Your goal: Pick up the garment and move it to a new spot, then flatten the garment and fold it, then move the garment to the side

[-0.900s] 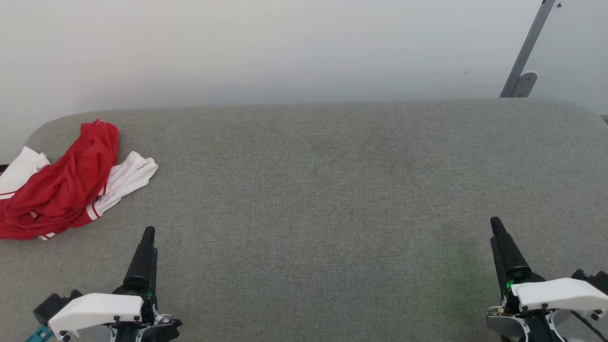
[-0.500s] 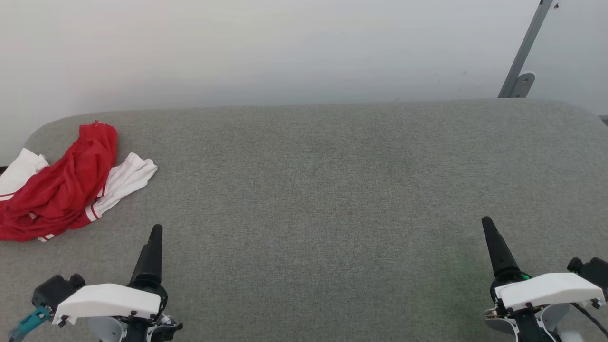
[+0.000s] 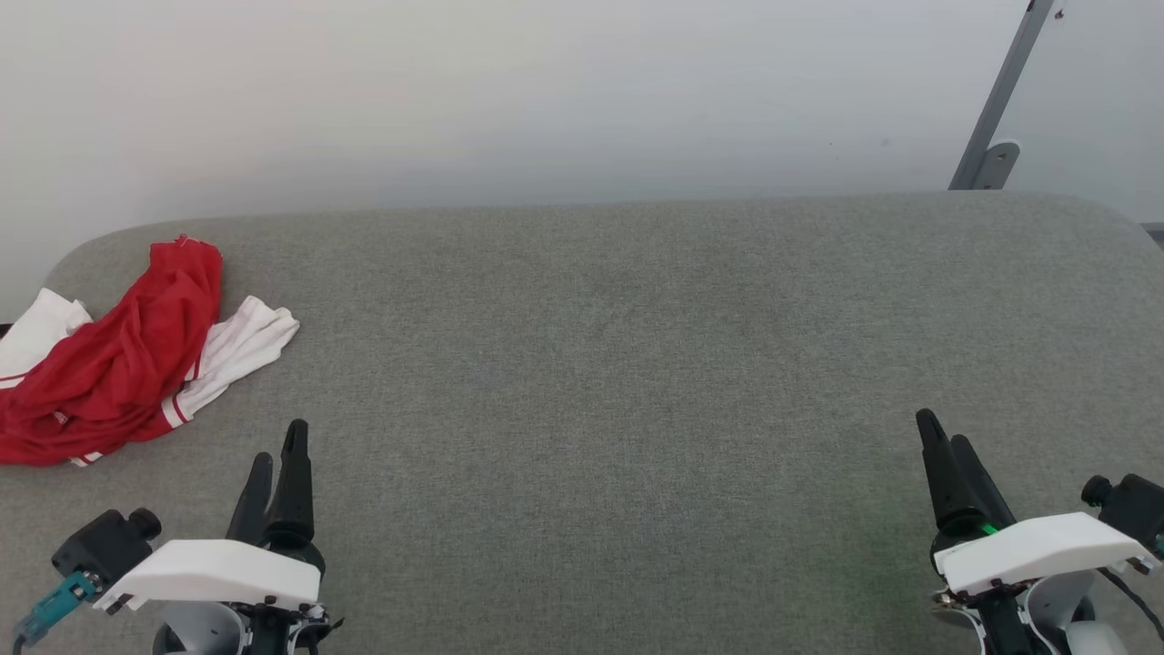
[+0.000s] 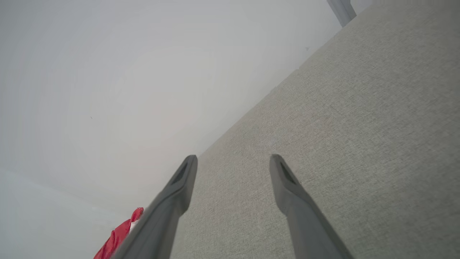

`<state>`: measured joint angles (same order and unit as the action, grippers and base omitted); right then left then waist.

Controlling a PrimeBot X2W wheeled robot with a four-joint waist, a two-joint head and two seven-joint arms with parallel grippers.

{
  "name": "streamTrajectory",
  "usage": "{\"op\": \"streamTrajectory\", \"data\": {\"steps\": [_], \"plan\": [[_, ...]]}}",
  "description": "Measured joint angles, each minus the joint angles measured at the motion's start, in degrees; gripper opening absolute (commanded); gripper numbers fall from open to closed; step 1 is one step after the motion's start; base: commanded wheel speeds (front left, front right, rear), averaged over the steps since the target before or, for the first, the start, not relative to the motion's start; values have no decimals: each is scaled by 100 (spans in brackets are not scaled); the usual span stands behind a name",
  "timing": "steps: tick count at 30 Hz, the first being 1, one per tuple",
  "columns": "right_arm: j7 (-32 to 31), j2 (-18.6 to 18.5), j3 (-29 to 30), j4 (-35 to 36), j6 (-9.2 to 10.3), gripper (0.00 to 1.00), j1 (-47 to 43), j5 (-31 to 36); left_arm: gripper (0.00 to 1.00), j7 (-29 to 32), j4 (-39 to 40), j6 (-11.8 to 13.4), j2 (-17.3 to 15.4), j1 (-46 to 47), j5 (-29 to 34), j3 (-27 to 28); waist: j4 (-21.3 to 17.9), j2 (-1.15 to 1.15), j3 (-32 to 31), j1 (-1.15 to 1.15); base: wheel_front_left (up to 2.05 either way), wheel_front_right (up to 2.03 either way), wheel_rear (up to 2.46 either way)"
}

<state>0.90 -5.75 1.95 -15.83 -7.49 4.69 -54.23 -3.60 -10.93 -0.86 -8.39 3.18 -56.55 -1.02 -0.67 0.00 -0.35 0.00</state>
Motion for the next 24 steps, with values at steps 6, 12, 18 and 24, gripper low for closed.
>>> {"op": "streamTrajectory", "data": {"steps": [6, 12, 18, 24], "plan": [[70, -36, -27, 70, 0, 100, 1, 383, 100, -108, 53, -88, -8, -7, 397, -8, -12, 0, -7, 0, 0, 0, 0], [127, -66, -62, 112, 0, 100, 2, 757, 100, -209, 85, -145, -7, -12, 797, -5, -21, 0, -13, 0, 0, 0, 0], [221, -79, -74, 146, 0, 100, 3, 1104, 100, -308, 118, -212, 0, -20, 1169, 24, -31, 0, -22, 0, 0, 0, 0], [287, -82, -88, 192, 0, 100, 5, 1458, 100, -406, 137, -267, 11, -54, 1537, 45, -40, 0, -26, 0, 0, 0, 0]]}}
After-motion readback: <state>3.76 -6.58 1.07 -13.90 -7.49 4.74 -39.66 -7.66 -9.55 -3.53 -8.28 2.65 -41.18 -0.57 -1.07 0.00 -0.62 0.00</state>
